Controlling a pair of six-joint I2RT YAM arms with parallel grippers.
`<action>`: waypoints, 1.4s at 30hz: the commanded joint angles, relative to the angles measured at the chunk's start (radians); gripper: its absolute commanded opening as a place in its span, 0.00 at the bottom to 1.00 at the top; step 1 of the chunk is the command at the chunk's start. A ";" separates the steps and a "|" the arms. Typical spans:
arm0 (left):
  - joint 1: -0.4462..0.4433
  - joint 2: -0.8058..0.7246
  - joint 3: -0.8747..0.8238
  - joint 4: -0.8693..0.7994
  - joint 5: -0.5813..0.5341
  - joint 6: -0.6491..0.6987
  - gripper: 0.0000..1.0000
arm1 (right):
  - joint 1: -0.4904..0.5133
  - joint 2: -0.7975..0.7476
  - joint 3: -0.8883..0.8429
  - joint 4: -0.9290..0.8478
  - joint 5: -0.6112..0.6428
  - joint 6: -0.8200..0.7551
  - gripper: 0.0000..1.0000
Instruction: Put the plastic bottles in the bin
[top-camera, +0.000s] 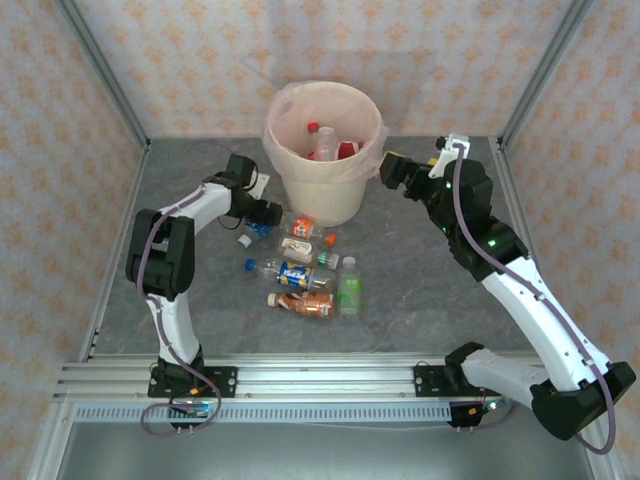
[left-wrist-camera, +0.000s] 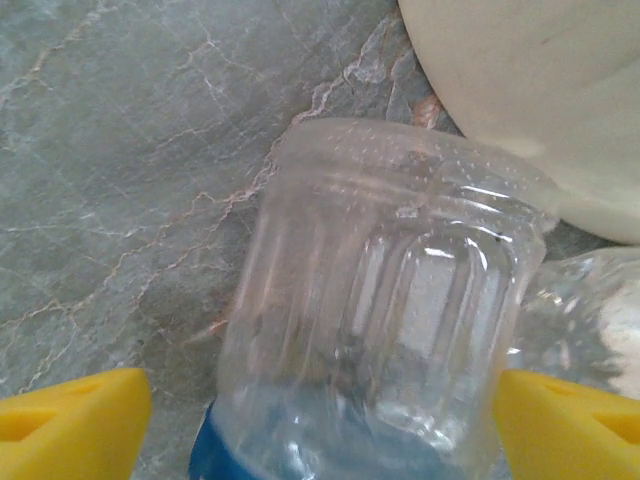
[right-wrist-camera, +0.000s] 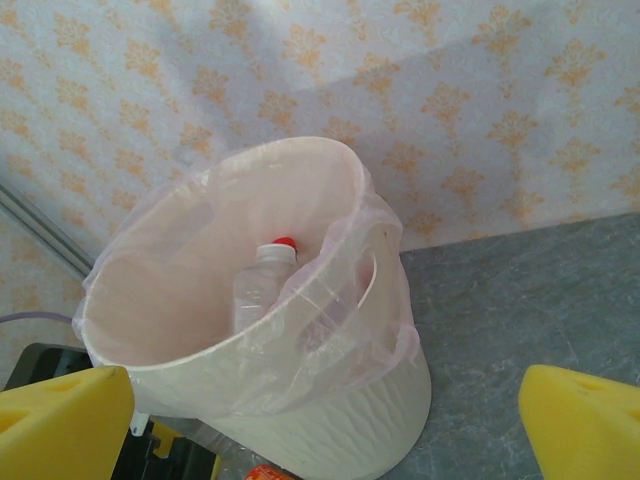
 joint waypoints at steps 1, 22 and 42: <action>0.002 0.020 0.021 -0.090 -0.022 0.093 0.86 | 0.001 -0.024 -0.012 -0.017 0.023 0.014 0.99; 0.002 -0.187 -0.102 0.045 -0.167 -0.016 0.54 | 0.001 -0.023 -0.027 -0.022 0.045 0.014 0.99; -0.156 -0.640 -0.006 0.445 -0.302 -0.410 0.51 | 0.001 -0.090 -0.096 0.065 0.054 0.044 0.99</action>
